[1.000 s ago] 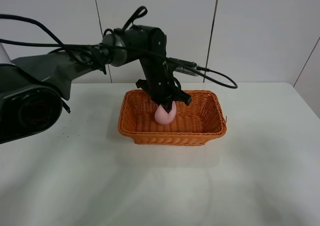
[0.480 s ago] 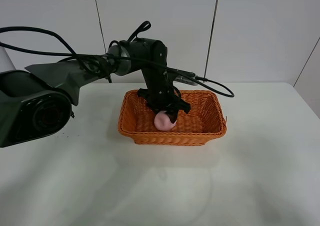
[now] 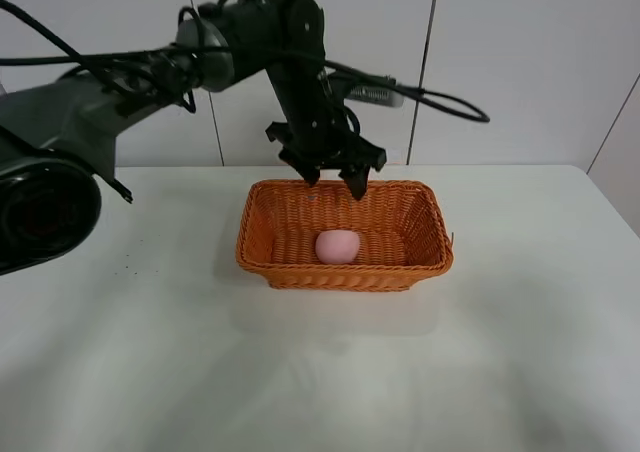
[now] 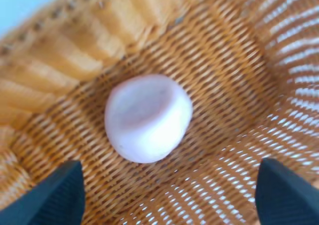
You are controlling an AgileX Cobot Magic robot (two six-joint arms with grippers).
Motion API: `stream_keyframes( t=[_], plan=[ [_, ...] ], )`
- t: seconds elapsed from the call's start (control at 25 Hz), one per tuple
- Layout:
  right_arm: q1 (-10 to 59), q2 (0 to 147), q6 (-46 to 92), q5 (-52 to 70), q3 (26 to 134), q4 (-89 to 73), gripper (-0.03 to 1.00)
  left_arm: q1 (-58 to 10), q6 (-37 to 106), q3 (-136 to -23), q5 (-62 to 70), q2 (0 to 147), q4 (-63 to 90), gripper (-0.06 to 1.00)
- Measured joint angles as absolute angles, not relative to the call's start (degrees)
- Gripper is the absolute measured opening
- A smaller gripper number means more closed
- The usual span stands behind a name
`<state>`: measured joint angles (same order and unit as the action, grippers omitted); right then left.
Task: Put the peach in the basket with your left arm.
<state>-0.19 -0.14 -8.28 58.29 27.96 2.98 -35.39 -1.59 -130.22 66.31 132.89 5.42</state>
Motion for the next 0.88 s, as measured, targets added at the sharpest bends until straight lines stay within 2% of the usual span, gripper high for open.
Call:
stream_keyframes(
  t=[0.2,0.36,0.88],
  plan=[
    [-0.19,-0.14,-8.28,58.29,27.96,2.98,0.69,-33.78,-1.37,-130.74,66.85,130.06,3.40,0.81],
    [-0.19,-0.14,-8.28,58.29,27.96,2.98,0.69,-28.97,-0.57,-128.80,66.79,130.06,2.78,0.81],
    [-0.19,-0.14,-8.28,58.29,27.96,2.98,0.69,-5.90,2.14,-122.13,66.38,130.06,2.23,0.81]
  ],
)
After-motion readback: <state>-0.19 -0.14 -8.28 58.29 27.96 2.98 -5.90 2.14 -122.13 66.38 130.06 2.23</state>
